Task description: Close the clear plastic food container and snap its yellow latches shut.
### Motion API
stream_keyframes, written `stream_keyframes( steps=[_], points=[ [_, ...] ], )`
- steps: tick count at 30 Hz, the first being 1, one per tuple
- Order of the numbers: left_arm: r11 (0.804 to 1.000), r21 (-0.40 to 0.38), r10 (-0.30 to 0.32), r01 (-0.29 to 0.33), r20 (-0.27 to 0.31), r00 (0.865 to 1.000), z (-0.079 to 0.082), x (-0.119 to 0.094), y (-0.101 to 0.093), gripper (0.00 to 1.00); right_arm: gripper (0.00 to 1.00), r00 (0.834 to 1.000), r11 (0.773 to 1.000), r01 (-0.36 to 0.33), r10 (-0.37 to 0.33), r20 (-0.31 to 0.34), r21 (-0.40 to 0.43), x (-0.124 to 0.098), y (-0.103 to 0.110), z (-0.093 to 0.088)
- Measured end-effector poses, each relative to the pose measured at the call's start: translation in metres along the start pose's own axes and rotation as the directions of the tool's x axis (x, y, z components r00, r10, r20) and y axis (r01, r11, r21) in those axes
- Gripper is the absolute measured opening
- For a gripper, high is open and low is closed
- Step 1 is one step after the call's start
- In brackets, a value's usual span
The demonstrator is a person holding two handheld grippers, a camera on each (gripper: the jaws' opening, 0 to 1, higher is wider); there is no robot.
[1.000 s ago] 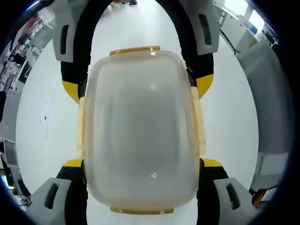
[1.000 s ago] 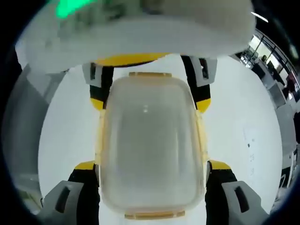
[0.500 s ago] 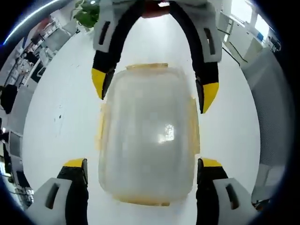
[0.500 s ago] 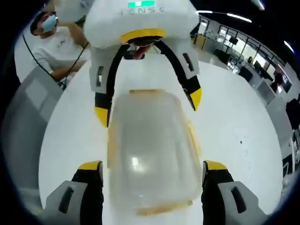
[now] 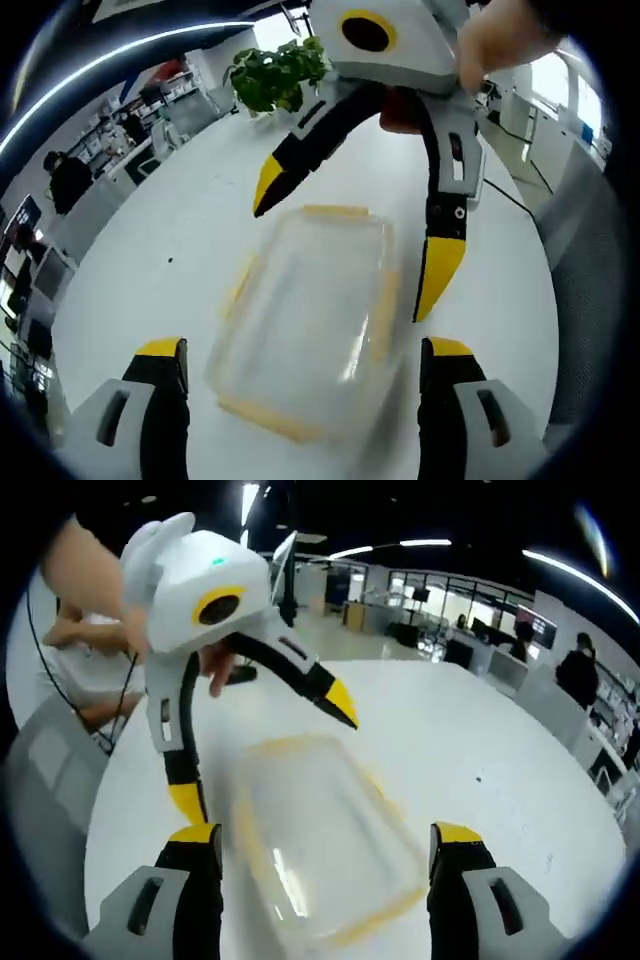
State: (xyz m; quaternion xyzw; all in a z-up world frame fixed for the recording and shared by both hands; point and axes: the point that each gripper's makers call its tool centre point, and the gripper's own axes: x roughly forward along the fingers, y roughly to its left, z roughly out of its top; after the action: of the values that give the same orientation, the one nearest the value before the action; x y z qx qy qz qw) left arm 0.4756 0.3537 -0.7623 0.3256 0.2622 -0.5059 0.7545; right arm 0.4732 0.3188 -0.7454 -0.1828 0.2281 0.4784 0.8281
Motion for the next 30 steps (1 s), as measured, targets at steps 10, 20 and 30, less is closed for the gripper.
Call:
stream_keyframes(
  steps=[10,20,30],
  points=[
    [0.974,-0.209,0.118,-0.087,0.14,0.983,0.004,-0.014,0.001,0.97,0.87,0.986,0.984,0.102,-0.12,0.115,0.149,-0.016,-0.003,0.004],
    [0.927,-0.348,0.211,-0.138,0.183,0.96,0.001,-0.024,0.013,0.94,0.88,0.972,0.96,0.136,-0.177,0.154,0.244,-0.023,-0.008,0.002],
    [0.895,-0.417,0.248,-0.156,0.177,0.952,-0.011,-0.032,0.007,0.94,0.87,0.966,0.951,0.161,-0.206,0.154,0.264,-0.032,-0.006,-0.004]
  ],
)
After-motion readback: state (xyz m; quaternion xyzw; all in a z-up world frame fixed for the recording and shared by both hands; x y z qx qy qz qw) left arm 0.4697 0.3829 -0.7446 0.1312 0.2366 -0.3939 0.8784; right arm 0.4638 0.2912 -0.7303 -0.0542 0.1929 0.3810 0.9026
